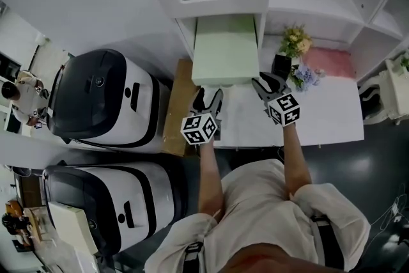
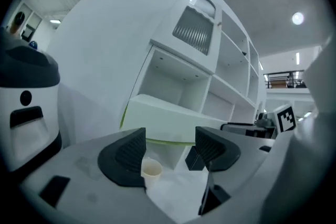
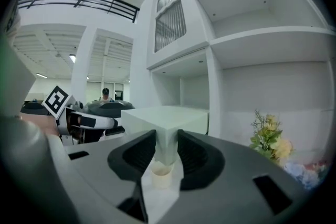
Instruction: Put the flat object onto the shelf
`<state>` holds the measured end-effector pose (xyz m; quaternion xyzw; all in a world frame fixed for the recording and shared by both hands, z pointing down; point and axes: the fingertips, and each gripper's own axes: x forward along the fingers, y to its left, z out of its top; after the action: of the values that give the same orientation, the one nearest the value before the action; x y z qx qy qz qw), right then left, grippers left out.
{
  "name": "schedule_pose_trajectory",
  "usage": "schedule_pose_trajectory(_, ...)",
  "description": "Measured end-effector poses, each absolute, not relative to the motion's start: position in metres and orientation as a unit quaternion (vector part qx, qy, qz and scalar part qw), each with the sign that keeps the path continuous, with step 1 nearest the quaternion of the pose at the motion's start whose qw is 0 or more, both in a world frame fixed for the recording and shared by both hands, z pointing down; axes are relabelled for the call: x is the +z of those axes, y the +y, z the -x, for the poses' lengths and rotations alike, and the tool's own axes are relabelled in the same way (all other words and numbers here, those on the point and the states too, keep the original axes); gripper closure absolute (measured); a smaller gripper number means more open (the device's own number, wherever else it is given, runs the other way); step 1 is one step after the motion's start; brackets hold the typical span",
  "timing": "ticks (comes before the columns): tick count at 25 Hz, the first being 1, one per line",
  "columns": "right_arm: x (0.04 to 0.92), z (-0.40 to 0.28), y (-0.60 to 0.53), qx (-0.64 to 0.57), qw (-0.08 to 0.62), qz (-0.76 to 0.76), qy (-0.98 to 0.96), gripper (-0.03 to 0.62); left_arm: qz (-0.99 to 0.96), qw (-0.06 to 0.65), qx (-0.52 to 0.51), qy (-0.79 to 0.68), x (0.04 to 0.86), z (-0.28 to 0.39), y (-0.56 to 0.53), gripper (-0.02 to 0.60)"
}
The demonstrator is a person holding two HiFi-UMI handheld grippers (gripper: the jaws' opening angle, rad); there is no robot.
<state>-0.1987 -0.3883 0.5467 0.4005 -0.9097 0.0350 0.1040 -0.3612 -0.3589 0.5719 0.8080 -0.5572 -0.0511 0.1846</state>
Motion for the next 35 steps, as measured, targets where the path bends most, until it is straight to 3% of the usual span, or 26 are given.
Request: schedule_pose_trajectory(35,0.551,0.190,-0.449,0.068,0.089,-0.472,-0.874,0.437,-0.808,0.196,-0.091,-0.549,0.558,0.370,-0.410,0.287)
